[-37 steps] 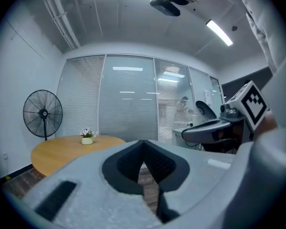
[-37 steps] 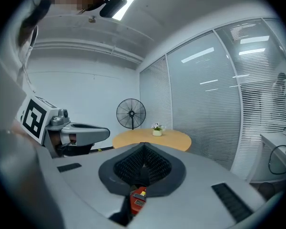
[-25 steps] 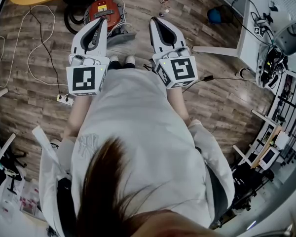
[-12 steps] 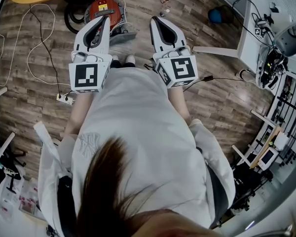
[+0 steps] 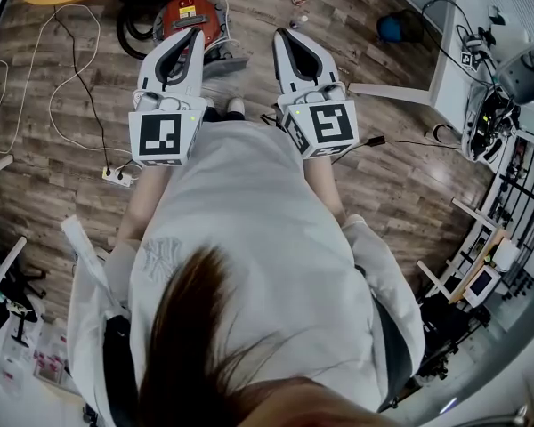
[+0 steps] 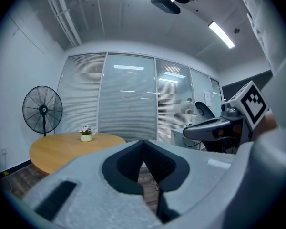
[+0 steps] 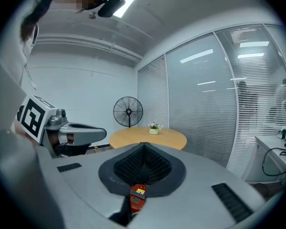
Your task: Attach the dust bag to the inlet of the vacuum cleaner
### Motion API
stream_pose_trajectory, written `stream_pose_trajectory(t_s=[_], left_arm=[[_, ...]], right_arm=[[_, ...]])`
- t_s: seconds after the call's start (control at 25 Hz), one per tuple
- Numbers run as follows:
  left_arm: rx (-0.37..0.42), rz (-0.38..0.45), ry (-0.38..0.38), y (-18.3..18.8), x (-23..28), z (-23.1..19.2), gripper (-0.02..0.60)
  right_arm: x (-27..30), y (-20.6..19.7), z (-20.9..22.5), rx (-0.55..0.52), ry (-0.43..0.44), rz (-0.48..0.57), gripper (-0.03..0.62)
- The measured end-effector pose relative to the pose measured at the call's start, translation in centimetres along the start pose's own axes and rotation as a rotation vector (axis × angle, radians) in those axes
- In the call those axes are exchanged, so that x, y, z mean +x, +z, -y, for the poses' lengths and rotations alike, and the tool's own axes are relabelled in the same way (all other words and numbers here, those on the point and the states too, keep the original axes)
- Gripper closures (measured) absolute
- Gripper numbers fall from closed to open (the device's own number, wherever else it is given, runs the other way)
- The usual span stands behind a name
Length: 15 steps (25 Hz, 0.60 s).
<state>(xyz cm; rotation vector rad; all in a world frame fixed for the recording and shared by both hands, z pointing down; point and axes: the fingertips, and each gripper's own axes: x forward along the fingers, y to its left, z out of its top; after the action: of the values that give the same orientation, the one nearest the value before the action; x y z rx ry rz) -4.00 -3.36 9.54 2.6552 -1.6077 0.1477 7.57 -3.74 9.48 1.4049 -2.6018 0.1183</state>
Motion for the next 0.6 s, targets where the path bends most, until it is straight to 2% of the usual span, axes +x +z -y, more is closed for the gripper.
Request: stream_pose_trajectory(t_s=[0.6], left_arm=[[-0.005, -0.002, -0.001, -0.28, 0.17, -1.12, 0.565]], right_arm=[[0.83, 0.01, -0.18, 0.003, -0.014, -0.005, 0.592]])
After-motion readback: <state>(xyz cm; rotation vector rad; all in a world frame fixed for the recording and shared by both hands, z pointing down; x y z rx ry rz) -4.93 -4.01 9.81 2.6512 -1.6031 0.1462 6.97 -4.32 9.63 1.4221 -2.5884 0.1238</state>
